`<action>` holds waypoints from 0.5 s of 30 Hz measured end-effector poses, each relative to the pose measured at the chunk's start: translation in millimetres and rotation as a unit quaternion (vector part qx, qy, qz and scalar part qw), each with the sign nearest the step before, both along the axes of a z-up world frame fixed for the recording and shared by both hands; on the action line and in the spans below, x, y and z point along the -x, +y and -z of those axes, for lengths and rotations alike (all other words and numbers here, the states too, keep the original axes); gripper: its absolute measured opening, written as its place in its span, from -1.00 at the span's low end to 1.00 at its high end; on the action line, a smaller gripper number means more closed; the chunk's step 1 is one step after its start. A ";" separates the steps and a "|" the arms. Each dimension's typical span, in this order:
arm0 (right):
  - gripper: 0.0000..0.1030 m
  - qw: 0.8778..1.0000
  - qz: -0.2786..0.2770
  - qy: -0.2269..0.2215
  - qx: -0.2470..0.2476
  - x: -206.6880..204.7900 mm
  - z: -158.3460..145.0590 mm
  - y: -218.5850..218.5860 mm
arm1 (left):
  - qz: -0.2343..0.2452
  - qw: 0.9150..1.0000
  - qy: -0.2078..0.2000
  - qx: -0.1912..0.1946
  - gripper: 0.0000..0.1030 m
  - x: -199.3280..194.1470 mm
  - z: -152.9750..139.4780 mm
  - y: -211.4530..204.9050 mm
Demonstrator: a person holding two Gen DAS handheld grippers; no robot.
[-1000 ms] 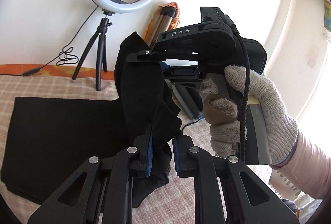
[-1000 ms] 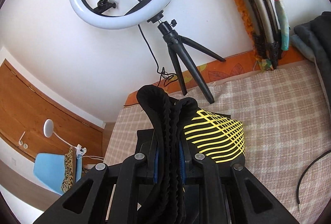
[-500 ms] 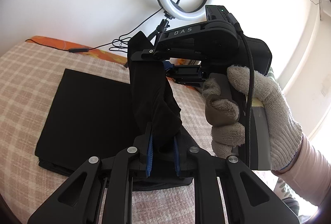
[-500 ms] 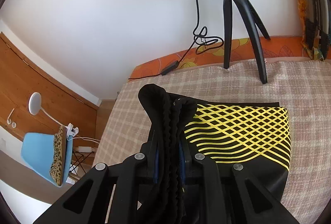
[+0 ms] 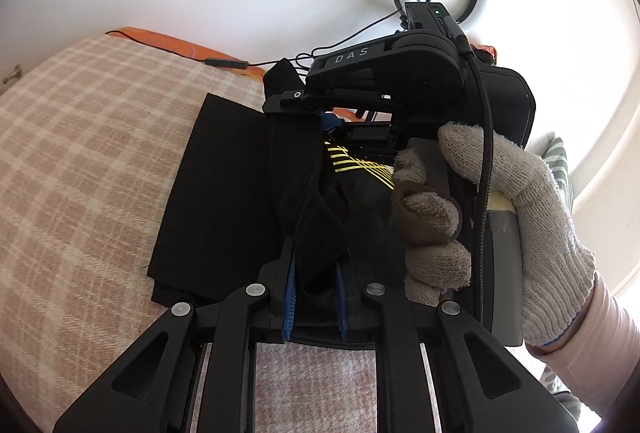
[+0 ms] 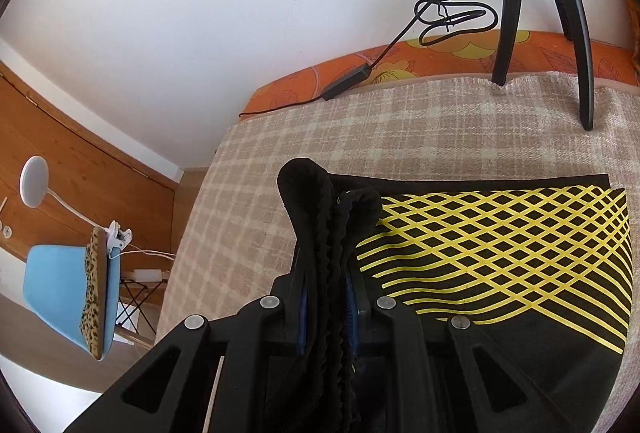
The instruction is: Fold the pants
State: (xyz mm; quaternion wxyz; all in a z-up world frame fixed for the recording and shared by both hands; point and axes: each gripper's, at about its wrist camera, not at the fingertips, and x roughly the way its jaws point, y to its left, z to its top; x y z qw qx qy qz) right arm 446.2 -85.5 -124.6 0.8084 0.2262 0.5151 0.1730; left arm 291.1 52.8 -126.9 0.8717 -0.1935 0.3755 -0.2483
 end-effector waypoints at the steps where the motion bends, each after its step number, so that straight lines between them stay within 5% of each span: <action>1: -0.73 1.000 0.000 0.003 0.002 -2.2 2.9 4.3 | -0.004 1.000 0.006 0.002 -0.72 0.4 0.8 4.2; 9: -0.69 1.000 0.002 0.011 0.006 -10.5 14.4 15.2 | -0.032 0.999 0.023 -0.005 -0.72 4.4 5.1 14.6; 15: -0.16 1.000 -0.002 0.004 -0.009 -14.2 7.9 5.4 | -0.045 0.998 0.034 -0.015 -0.69 4.7 7.9 14.1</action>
